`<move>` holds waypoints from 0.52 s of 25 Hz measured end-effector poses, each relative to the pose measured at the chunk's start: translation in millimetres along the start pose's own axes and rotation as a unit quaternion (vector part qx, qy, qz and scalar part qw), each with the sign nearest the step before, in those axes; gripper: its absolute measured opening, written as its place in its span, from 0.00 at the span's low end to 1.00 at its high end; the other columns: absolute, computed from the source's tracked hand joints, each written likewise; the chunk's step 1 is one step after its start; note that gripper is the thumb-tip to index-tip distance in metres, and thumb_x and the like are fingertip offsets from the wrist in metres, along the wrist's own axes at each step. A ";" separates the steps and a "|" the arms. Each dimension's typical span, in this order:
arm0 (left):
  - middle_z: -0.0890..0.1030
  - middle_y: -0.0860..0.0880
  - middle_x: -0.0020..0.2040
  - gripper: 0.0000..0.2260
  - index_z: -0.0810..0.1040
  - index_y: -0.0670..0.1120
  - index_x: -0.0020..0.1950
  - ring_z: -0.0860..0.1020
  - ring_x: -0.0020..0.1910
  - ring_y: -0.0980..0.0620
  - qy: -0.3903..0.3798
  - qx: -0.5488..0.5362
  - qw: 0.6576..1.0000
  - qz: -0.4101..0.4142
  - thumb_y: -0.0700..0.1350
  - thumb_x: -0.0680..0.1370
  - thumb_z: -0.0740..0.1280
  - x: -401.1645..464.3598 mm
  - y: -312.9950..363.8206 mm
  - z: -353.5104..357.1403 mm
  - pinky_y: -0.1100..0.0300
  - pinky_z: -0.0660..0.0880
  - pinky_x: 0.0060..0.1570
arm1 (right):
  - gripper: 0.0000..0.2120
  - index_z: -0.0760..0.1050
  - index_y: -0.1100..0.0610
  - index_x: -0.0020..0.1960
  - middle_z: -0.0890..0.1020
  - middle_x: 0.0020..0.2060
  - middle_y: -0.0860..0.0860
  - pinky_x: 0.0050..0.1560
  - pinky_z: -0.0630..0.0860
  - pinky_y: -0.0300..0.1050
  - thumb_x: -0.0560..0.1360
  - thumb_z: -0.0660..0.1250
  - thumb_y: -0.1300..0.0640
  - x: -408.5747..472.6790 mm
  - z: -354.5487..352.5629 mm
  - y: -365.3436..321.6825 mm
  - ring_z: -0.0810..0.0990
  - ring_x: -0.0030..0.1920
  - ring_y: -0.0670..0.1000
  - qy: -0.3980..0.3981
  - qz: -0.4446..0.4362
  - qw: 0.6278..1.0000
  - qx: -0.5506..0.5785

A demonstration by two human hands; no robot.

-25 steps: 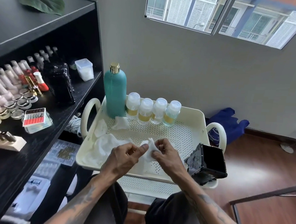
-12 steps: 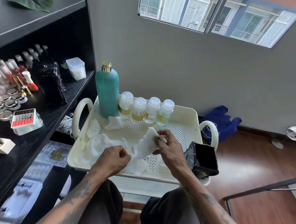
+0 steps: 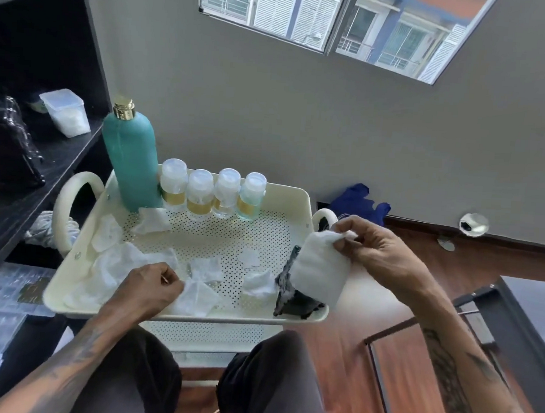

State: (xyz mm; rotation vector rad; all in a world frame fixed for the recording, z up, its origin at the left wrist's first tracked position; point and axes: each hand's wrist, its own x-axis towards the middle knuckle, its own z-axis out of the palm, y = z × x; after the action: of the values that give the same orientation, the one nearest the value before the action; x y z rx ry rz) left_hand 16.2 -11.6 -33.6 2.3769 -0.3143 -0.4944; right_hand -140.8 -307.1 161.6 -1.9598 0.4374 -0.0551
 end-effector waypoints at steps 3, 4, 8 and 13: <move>0.82 0.55 0.38 0.05 0.80 0.52 0.38 0.80 0.38 0.55 0.005 0.002 1.000 -0.003 0.52 0.72 0.71 1.3 -2.5 0.7 0.57 0.75 0.39 | 0.11 0.79 0.51 0.45 0.82 0.40 0.51 0.32 0.71 0.30 0.76 0.66 0.66 10.5 5.5 23.0 0.77 0.32 0.38 0.028 -0.022 0.983 -0.183; 0.82 0.55 0.38 0.05 0.80 0.52 0.38 0.80 0.38 0.55 0.004 0.003 1.000 -0.003 0.52 0.72 0.71 1.2 -2.5 0.7 0.57 0.74 0.38 | 0.11 0.79 0.51 0.46 0.82 0.42 0.52 0.36 0.74 0.35 0.76 0.65 0.66 13.6 9.4 30.1 0.78 0.37 0.43 0.046 -0.057 0.969 -0.235; 0.82 0.55 0.38 0.05 0.80 0.53 0.38 0.79 0.38 0.55 0.008 0.005 1.000 0.002 0.52 0.72 0.71 -0.2 -1.4 1.1 0.57 0.73 0.37 | 0.10 0.78 0.56 0.48 0.80 0.46 0.52 0.49 0.74 0.50 0.73 0.65 0.68 17.3 20.5 43.9 0.75 0.46 0.53 0.124 -0.231 0.895 -0.361; 0.83 0.55 0.37 0.06 0.80 0.52 0.38 0.79 0.36 0.55 0.013 0.013 1.000 0.004 0.53 0.72 0.70 -0.2 -2.0 1.2 0.58 0.73 0.34 | 0.06 0.75 0.56 0.48 0.77 0.46 0.52 0.46 0.72 0.48 0.73 0.66 0.64 -3.7 37.7 55.3 0.73 0.44 0.52 0.131 -0.246 0.836 -0.472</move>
State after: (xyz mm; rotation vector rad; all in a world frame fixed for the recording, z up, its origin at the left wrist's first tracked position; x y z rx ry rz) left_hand 15.7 -10.7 -35.8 2.4039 -0.3209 -0.4571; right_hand -150.7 -292.6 96.9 -3.0327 0.1002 -0.5314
